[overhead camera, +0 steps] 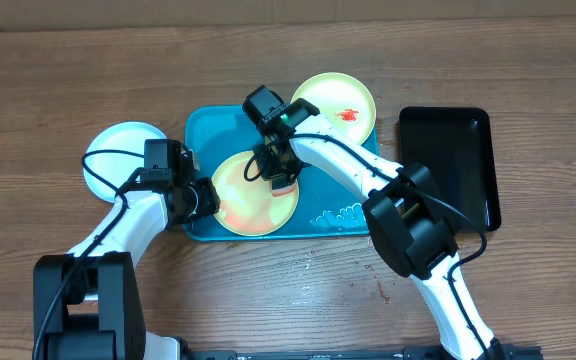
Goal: Clean dirty plates on tray and stack at the side
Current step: 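Scrub the yellow plate's center again with the sponge, left gripper holding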
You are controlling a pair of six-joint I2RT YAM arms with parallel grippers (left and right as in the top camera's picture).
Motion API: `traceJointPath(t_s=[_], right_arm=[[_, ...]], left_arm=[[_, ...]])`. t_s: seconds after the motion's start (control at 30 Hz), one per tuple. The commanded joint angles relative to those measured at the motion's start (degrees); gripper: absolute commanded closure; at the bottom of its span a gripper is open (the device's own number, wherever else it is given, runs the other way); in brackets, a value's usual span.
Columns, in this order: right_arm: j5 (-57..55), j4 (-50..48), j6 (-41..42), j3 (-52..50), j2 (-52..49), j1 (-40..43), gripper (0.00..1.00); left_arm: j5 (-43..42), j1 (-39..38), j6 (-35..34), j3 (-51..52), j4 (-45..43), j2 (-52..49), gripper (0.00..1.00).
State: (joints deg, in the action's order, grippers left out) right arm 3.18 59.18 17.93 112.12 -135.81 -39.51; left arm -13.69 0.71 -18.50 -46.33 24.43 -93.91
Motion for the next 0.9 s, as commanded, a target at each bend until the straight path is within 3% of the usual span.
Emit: traceJointPath(t_s=[0.0, 0.33, 0.4, 0.53, 0.87], right_arm=[[2.32, 0.96, -0.37, -2.23, -0.83, -0.66, 0.96], [2.32, 0.96, -0.37, -2.23, -0.83, -0.63, 0.96], [2.32, 0.96, -0.37, -2.23, -0.83, -0.66, 0.96], [2.32, 0.96, -0.37, -2.23, -0.83, -0.63, 0.96], [7.50, 1.03, -0.39, -2.25, -0.83, -0.66, 0.96]], left_arm=[[0.11, -1.18, -3.43, 0.48, -0.28, -1.60, 0.68], [0.35, -4.70, -3.39, 0.48, -2.34, -2.45, 0.67], [0.74, -5.31, -3.39, 0.50, -2.32, -2.47, 0.72], [2.25, -5.77, -3.39, 0.50, -2.32, -2.47, 0.94], [3.91, -5.57, -3.39, 0.35, -2.45, -2.45, 0.96]])
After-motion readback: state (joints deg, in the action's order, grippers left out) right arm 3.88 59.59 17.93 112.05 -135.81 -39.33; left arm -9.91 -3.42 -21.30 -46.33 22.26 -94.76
